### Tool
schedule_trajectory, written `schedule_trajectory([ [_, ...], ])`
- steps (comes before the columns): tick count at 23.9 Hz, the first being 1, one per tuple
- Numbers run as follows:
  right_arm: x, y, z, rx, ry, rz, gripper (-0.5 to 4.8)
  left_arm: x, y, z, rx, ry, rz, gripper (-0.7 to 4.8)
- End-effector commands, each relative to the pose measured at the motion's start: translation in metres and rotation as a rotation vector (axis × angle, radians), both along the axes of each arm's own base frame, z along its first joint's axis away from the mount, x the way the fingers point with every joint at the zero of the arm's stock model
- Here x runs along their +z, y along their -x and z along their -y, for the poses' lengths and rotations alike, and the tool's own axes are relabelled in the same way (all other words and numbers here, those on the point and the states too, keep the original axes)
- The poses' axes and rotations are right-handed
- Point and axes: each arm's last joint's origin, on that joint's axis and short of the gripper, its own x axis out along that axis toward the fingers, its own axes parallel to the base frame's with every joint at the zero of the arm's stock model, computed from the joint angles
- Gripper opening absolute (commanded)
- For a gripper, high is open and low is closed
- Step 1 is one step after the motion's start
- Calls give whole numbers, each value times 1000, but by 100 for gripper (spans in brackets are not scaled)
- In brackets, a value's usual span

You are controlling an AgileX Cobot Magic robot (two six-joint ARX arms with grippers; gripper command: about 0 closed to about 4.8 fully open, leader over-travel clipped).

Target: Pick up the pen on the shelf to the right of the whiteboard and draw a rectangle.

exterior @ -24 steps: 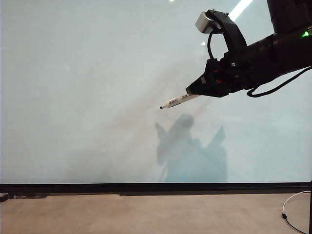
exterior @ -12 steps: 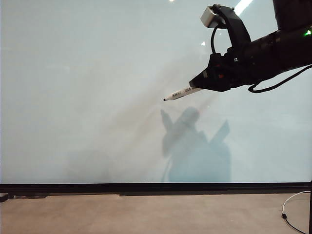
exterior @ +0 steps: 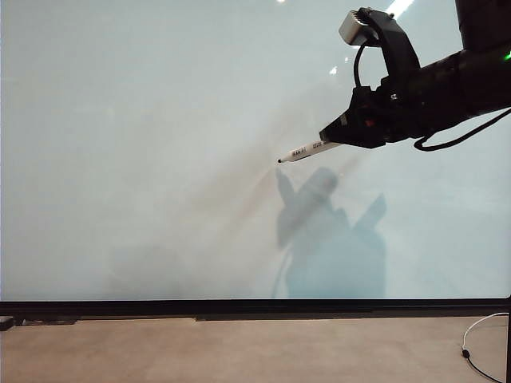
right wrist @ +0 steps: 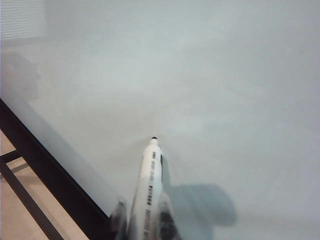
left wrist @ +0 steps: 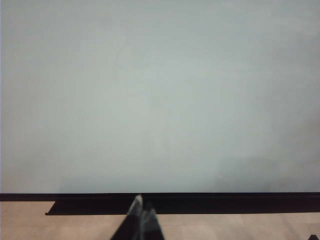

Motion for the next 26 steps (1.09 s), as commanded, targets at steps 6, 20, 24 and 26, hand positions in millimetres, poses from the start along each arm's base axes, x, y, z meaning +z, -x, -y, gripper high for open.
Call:
schedule_trajectory([
  [6, 7, -3, 3, -23, -22, 40, -4, 2, 0, 0, 0, -5, 9, -4],
  [20, 10, -5, 3, -45, -26, 63, -4, 2, 0, 0, 0, -5, 9, -4],
  [24, 11, -5, 3, -44, -29, 71, -4, 2, 0, 0, 0, -5, 9, -4],
  [26, 11, -5, 3, -41, -30, 73, -4, 2, 0, 0, 0, -5, 9, -5],
])
